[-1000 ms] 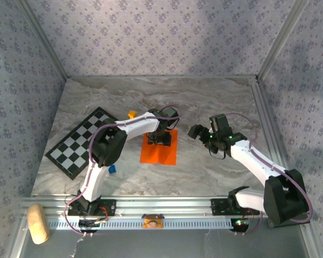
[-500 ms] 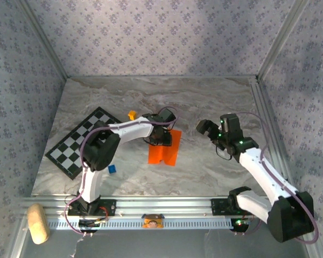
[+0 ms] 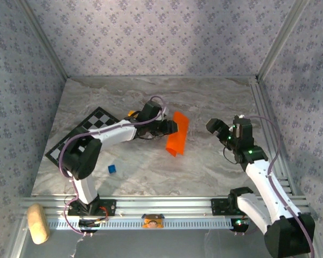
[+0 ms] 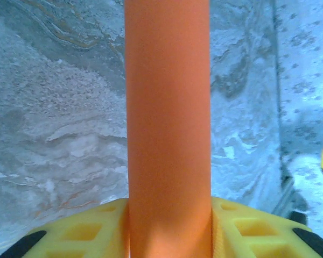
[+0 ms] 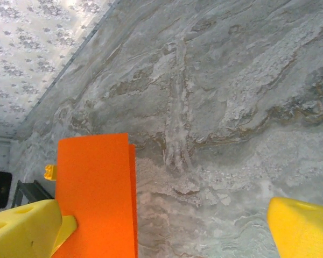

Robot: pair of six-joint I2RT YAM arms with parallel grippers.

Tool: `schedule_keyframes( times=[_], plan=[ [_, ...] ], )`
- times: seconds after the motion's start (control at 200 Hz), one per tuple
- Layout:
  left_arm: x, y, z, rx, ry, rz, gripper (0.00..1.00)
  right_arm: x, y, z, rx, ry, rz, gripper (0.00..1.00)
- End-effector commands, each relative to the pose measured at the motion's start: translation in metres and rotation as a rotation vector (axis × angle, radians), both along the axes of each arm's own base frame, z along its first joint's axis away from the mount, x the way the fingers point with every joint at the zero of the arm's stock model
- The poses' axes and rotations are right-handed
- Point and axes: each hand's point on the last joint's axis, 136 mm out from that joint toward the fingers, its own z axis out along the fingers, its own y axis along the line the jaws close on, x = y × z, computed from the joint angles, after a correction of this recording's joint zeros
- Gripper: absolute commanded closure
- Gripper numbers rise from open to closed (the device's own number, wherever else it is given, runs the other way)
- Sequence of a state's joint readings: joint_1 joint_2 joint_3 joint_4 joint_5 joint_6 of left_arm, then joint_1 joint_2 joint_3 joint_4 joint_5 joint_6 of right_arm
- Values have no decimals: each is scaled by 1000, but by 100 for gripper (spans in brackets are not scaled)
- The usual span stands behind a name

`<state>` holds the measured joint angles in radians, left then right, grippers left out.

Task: Fold a paper plane with a square sheet of paper (pick it up from the middle)
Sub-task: First fold the square sheet of paper in half at the center of the table.

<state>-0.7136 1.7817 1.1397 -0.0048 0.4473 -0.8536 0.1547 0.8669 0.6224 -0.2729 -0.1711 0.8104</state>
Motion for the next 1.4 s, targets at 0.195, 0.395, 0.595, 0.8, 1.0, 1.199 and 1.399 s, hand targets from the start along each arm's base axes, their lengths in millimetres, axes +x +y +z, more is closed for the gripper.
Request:
schedule_keyframes(
  times=[0.195, 0.395, 0.595, 0.8, 1.0, 1.199, 1.399],
  plan=[
    [-6, -8, -25, -110, 82, 30, 63, 7, 44, -10, 152, 63, 246, 0],
    [-9, 0, -56, -21, 113, 67, 63, 7, 47, -18, 140, 92, 260, 0],
    [-14, 7, -75, 77, 128, 84, 62, 4, 31, -36, 72, 168, 137, 0],
    [-14, 21, -82, 162, 111, 102, 60, 6, 60, -31, 129, 112, 271, 0],
    [-14, 29, -83, 230, 94, 103, 53, 4, 71, -39, 77, 112, 318, 0],
    [-15, 34, -79, 291, 61, 97, 48, 3, 78, -42, 70, 113, 338, 0],
    [-11, 41, -72, 347, 20, 127, 43, 3, 83, -54, 16, 128, 344, 0]
  ],
)
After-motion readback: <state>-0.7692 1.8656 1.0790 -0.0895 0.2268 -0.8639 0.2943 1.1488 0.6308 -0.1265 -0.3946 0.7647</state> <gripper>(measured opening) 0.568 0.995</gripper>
